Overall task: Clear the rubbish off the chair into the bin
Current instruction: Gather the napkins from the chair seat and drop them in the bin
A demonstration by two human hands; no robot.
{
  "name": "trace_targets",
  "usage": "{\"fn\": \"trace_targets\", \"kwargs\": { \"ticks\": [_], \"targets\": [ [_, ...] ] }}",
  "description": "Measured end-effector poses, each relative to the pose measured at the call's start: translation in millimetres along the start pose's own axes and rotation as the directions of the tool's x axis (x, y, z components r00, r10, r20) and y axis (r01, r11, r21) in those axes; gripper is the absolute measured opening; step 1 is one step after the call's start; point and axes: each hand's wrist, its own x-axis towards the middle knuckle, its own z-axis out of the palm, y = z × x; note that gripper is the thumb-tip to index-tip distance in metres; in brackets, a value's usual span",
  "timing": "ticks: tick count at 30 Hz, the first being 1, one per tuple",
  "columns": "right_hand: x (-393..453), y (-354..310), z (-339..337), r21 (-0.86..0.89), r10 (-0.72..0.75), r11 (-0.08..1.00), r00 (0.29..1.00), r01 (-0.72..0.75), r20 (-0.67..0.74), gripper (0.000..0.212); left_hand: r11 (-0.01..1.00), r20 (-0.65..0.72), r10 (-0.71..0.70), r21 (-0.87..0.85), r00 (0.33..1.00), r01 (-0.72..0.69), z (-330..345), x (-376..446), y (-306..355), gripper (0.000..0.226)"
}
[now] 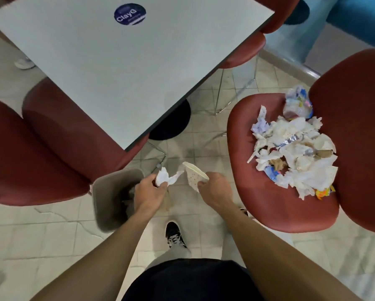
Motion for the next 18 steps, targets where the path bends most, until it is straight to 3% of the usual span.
{"fn": "trace_targets", "kwargs": {
  "ticks": [9,18],
  "targets": [
    [-27,-83,69,-0.136,-0.119,0.981,0.983,0.138,0.138,0.024,0.984,-0.137,-0.179,-0.042,0.974,0.175,-72,-4,-83,0.007],
    [-52,-112,116,-0.073,-0.201,0.972,0.948,0.225,0.248,0.033,0.944,-0.196,-0.325,-0.128,0.925,0.305,-96,-11,-119,0.016]
  ]
}}
